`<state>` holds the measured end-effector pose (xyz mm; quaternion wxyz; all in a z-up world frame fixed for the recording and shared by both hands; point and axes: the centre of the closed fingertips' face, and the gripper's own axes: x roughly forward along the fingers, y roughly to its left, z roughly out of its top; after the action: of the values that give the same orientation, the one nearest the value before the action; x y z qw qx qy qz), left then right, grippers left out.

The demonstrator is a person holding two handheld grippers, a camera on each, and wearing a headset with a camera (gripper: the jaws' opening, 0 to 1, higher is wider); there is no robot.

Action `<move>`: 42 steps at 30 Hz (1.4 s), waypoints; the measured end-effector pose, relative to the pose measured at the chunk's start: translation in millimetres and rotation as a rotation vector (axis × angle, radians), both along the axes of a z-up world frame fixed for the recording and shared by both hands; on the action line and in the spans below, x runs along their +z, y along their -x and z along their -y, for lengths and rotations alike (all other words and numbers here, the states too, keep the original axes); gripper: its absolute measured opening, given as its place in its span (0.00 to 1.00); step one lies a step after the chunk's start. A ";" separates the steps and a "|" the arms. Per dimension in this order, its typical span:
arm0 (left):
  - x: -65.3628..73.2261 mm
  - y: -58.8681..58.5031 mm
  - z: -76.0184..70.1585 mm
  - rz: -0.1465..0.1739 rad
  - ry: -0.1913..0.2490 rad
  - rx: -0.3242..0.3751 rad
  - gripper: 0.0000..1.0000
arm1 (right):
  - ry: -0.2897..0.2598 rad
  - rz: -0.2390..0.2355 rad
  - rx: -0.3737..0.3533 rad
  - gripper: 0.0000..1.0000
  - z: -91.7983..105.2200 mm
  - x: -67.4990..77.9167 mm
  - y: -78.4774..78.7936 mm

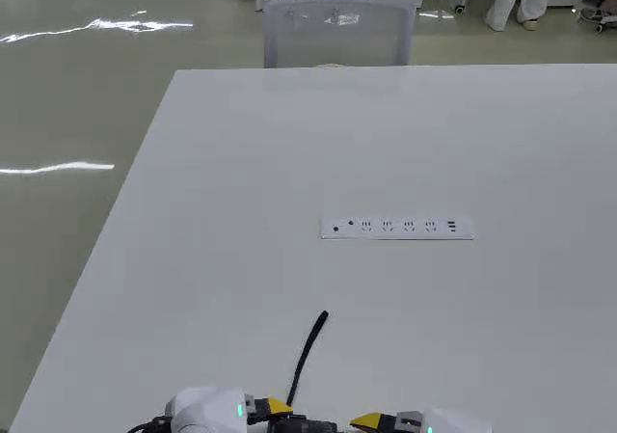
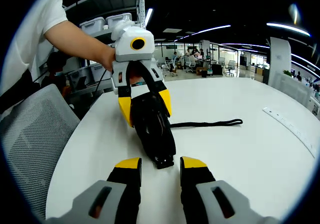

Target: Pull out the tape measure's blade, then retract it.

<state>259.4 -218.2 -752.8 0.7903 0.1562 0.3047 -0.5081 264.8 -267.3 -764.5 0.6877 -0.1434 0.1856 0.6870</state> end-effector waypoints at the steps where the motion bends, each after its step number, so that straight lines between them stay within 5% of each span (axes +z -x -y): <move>1: 0.0 -0.1 0.0 0.000 0.000 0.000 0.34 | 0.001 0.001 0.003 0.30 -1.1 -0.6 -0.1; 26: -0.7 -0.1 0.4 -0.003 0.000 -0.001 0.34 | 0.055 0.012 0.049 0.22 -1.0 -21.5 1.4; 42: -0.4 0.7 0.7 -0.002 0.001 -0.002 0.34 | 0.015 0.036 0.054 0.15 -7.1 -20.6 -3.8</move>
<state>258.7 -219.0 -753.1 0.7895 0.1556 0.3051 -0.5092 268.6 -260.2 -785.1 0.6709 -0.1659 0.1745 0.7013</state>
